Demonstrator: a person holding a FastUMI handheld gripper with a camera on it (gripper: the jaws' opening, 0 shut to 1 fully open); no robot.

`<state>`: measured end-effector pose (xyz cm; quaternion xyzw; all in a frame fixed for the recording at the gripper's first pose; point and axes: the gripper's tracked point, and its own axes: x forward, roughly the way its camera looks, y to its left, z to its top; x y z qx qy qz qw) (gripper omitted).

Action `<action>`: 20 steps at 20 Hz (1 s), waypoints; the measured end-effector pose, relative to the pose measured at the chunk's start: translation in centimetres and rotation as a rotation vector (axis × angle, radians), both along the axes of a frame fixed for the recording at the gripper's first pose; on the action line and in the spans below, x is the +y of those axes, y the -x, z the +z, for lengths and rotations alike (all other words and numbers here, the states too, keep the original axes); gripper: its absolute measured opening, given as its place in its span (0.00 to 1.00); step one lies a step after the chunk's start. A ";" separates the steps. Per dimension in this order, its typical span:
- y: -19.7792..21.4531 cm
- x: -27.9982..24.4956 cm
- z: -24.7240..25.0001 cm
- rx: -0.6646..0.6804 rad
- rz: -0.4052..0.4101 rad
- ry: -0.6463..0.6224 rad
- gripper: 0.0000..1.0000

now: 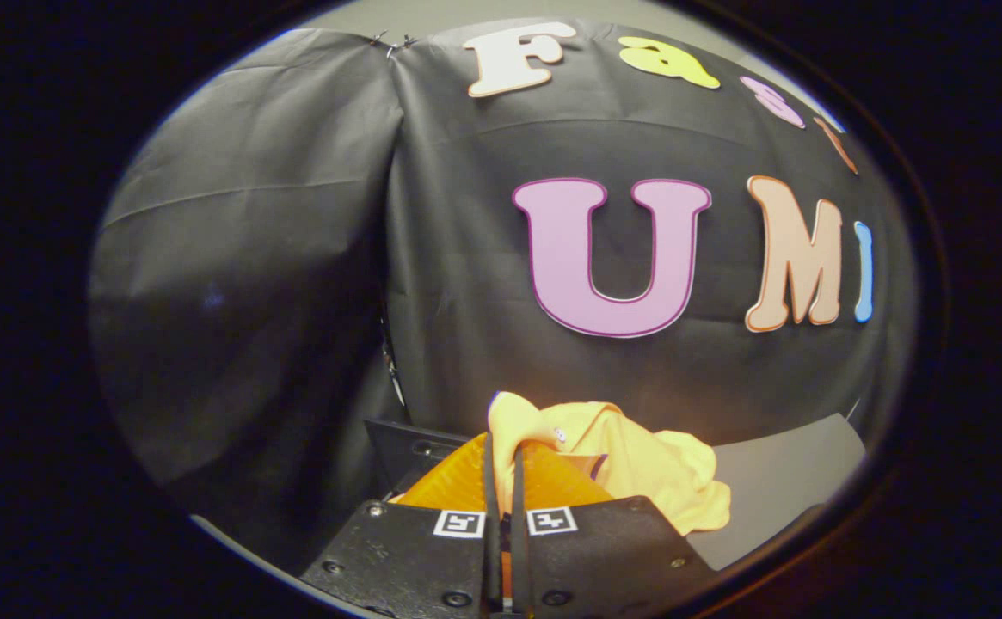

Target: Put the clothes into the washing machine and then close the washing machine lid.

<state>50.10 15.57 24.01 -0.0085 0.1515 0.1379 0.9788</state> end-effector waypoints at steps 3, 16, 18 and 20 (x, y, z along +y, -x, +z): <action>-0.4 1.8 0.0 -0.002 0.024 0.005 0.04; -0.6 8.1 -3.2 0.076 0.110 -0.079 0.04; -0.3 8.9 -3.7 0.071 0.130 -0.055 0.04; -0.1 9.7 -4.2 0.065 0.142 -0.055 0.04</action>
